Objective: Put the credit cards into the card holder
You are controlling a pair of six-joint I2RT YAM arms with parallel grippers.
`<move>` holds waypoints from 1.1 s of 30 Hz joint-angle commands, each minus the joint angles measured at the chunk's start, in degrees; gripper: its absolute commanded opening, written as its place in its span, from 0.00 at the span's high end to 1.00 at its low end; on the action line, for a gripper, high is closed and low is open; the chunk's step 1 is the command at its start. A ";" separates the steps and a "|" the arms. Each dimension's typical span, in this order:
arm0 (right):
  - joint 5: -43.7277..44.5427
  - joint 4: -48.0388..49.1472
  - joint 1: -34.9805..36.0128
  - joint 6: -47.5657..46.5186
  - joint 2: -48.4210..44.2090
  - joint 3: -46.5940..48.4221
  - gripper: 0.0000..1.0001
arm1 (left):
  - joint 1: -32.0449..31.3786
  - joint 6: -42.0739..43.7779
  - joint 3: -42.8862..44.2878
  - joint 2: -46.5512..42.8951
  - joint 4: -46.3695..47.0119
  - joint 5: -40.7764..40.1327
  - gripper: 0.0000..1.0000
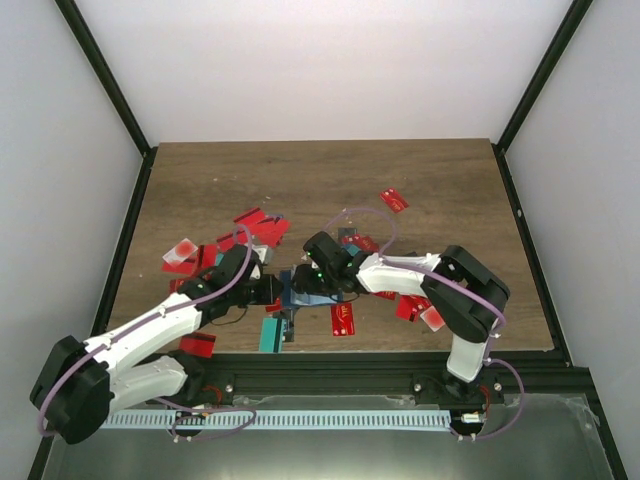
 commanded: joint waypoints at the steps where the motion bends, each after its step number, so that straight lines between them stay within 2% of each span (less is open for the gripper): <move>1: -0.41 -0.65 0.77 -1.63 -0.90 3.73 0.48 | 0.27 -0.03 -0.35 -1.45 1.81 1.13 0.86; 4: -1.26 -0.42 0.76 -2.22 -1.47 4.15 0.42 | 0.28 -0.36 -0.16 -1.31 1.90 1.31 0.86; 8: -2.36 1.25 0.77 -2.66 -1.69 3.69 0.41 | 0.32 -0.58 0.30 -1.70 1.93 1.44 0.86; 19: -5.93 9.30 0.77 -2.45 1.17 -0.82 0.47 | 0.27 0.73 0.83 0.53 6.33 4.81 0.86; 26: -7.28 10.24 0.77 -3.25 2.50 -1.35 0.49 | 0.29 0.08 0.68 3.52 8.80 5.73 0.87; 33: -7.06 6.99 0.79 -6.20 -2.69 0.60 0.49 | 0.30 -0.17 2.09 1.04 6.15 4.76 0.86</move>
